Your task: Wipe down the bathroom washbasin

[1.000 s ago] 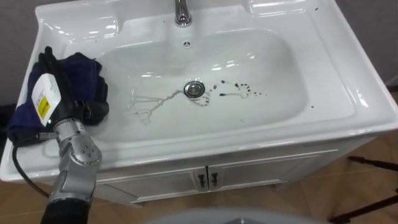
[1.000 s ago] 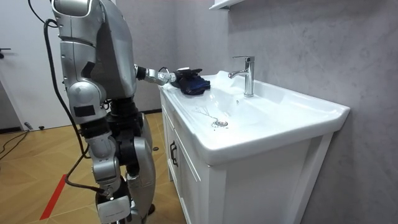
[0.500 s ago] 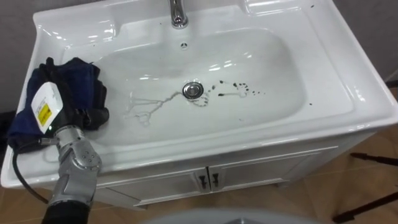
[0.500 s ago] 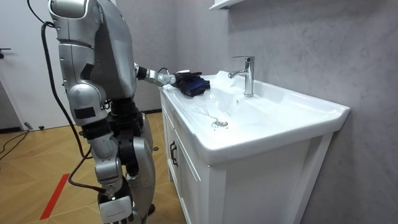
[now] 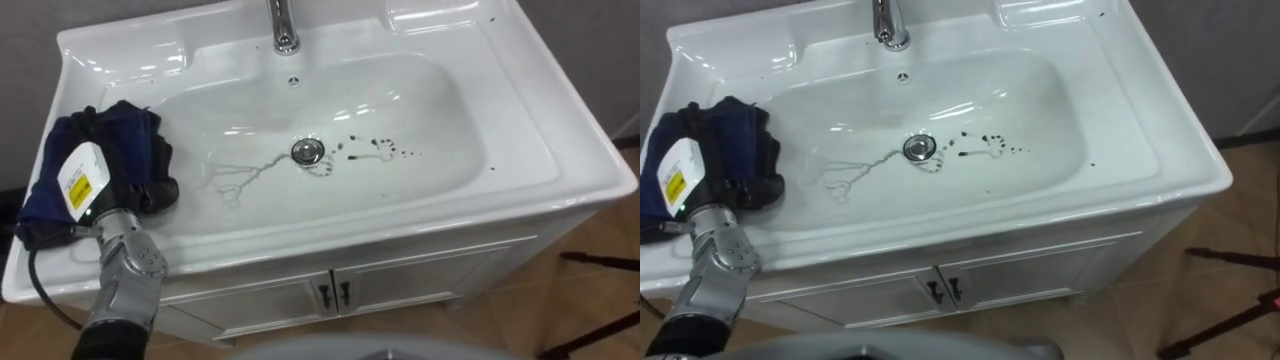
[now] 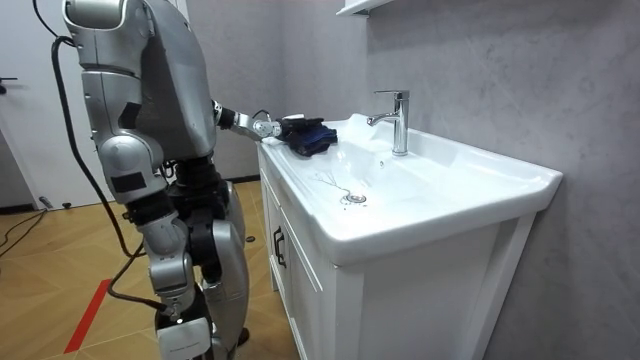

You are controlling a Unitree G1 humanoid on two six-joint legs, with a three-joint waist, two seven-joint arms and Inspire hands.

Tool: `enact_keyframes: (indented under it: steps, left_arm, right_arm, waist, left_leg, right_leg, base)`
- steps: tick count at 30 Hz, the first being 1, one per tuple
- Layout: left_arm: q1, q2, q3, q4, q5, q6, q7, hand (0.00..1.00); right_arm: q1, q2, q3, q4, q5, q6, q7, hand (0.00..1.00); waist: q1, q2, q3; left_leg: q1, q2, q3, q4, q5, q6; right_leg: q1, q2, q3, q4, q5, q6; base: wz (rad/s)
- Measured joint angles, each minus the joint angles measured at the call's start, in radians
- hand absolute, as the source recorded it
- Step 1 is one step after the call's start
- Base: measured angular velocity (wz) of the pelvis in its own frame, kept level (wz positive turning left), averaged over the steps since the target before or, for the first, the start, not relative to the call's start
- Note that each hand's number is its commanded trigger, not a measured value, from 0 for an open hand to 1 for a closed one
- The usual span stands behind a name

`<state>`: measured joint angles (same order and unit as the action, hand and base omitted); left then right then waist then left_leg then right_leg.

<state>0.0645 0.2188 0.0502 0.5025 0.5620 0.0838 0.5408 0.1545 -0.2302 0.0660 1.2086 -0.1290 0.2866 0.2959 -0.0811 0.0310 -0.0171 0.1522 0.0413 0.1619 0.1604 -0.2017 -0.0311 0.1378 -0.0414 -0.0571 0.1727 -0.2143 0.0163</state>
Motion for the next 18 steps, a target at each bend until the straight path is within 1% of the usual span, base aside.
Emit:
enact_keyframes:
  steps: [1,2,3,4,9,12,17,18]
  left_arm:
    - [0.002,-0.001,0.0,0.003,0.0,0.001,0.0,0.09]
    - [0.001,-0.003,0.0,0.008,-0.001,0.002,-0.001,0.58]
    - [0.0,-0.003,0.001,0.011,-0.001,0.002,-0.002,0.89]
    - [0.003,-0.004,0.001,0.017,-0.001,0.003,-0.003,1.0]
    - [-0.014,-0.006,0.001,0.06,0.004,0.003,-0.002,1.0]
    - [-0.018,-0.005,0.003,0.063,0.044,0.003,0.006,1.0]
    - [-0.027,-0.007,0.025,0.064,0.039,0.002,0.024,1.0]
    - [-0.032,-0.003,0.033,0.064,0.039,0.002,0.025,1.0]
  right_arm:
    - [0.0,0.0,0.0,-0.003,0.0,0.002,-0.001,0.0]
    - [0.0,0.0,-0.002,-0.009,-0.003,0.007,-0.001,0.0]
    - [-0.002,0.0,-0.003,-0.012,-0.006,0.011,-0.001,0.0]
    - [-0.005,0.0,-0.006,-0.013,-0.007,0.013,-0.001,0.0]
    - [-0.019,0.0,-0.011,-0.007,-0.008,0.015,0.004,0.0]
    - [-0.019,-0.001,-0.011,-0.007,-0.007,0.021,0.008,0.0]
    - [-0.021,-0.001,-0.011,-0.001,-0.007,0.023,0.012,0.0]
    - [-0.021,-0.001,-0.012,-0.001,-0.007,0.029,0.012,0.0]
  waist:
    - [0.001,-0.001,-0.0009]
    - [0.002,-0.001,-0.0041]
    - [0.002,-0.002,-0.0047]
    - [0.004,-0.002,-0.0047]
    - [0.003,-0.002,-0.0043]
    - [0.005,-0.003,-0.0045]
    - [0.008,-0.004,-0.0054]
    - [0.007,-0.004,-0.0056]
  left_leg:
    - [0.0,0.0,0.0,0.0,0.0,0.0]
    - [0.002,0.0,0.0,0.0,0.0,0.0]
    - [0.006,0.0,0.0,0.0,0.0,0.0]
    - [0.011,0.0,0.0,0.0,0.0,0.0]
    - [0.026,0.0,0.001,-0.001,0.0,0.0]
    - [0.029,0.0,0.001,-0.002,0.0,0.0]
    - [0.035,0.0,0.001,-0.008,0.0,0.0]
    - [0.036,0.0,0.001,-0.008,0.0,0.0]
  right_leg:
    - [0.0,0.0,0.0,0.0,0.0,0.0]
    - [0.001,0.0,0.001,0.0,0.0,0.0]
    - [0.005,0.0,0.001,0.0,0.0,0.0]
    - [0.008,0.0,0.004,0.001,0.0,0.0]
    - [0.022,0.0,0.005,0.001,-0.001,-0.001]
    - [0.023,0.001,0.008,0.002,-0.001,0.0]
    - [0.024,0.004,0.02,0.002,0.0,0.001]
    - [0.024,0.004,0.021,0.002,0.0,0.001]
  base:
    - [0.0]
    - [0.0]
    - [-0.03]
    - [-0.04]
    - [-0.01]
    - [0.0]
    - [-0.04]
    - [0.0]
